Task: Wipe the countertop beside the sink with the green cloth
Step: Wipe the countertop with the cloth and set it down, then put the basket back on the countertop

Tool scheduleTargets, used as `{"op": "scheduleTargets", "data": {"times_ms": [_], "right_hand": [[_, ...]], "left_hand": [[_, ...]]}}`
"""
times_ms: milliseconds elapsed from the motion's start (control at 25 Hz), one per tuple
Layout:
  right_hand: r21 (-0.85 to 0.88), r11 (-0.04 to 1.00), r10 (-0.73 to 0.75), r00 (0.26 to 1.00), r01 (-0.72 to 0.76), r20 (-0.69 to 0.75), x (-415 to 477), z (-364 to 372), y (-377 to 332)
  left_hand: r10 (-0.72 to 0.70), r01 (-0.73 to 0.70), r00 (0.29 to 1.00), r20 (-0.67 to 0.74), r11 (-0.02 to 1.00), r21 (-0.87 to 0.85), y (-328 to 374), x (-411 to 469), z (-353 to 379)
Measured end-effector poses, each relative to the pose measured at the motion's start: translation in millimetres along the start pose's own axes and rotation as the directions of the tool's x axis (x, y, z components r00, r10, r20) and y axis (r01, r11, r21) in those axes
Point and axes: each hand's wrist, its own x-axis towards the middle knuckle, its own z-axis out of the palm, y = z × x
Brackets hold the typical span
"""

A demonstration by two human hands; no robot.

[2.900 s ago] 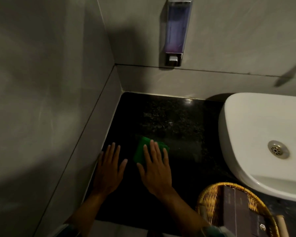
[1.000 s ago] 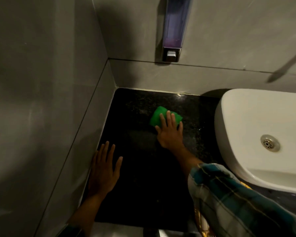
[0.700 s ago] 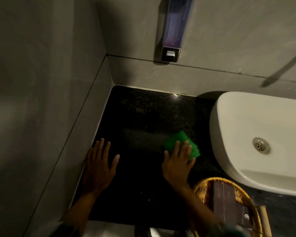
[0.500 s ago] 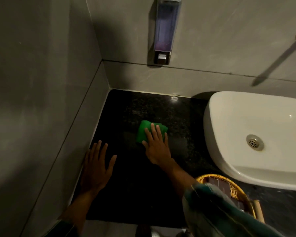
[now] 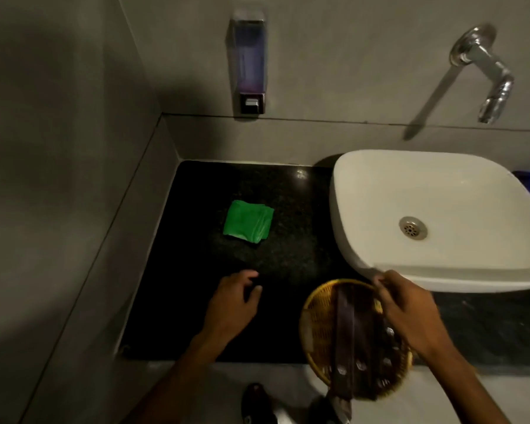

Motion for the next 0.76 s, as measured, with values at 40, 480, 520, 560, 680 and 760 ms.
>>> {"op": "scheduleTargets", "data": {"times_ms": [40, 480, 520, 560, 680, 760], "right_hand": [[-0.096, 0.993, 0.066, 0.998, -0.067, -0.013, -12, -6, 11], [0.166, 0.890, 0.378, 0.892, -0.424, 0.247, -21, 9, 13], [0.199, 0.882, 0.364, 0.886, -0.427, 0.288, -17, 16, 1], [0.231, 0.879, 0.336, 0.886, -0.416, 0.319, -13, 25, -13], [0.302, 0.904, 0.196, 0.923, -0.301, 0.331, 5, 61, -59], [0.307, 0.936, 0.077, 0.952, -0.172, 0.298, 20, 89, -90]], "left_hand": [[-0.024, 0.027, 0.997, 0.079, 0.999, -0.035, 16, -8, 11], [-0.111, 0.133, 0.983, 0.146, 0.980, -0.148, 40, -44, 17], [-0.134, 0.145, 0.988, 0.081, 0.978, -0.148, 31, -42, 4], [-0.166, 0.167, 0.986, 0.020, 0.975, -0.147, 20, -40, -9], [-0.269, 0.254, 0.953, -0.141, 0.960, -0.115, -12, -32, -49], [-0.339, 0.315, 0.916, -0.215, 0.939, -0.139, -35, -29, -70]]}}
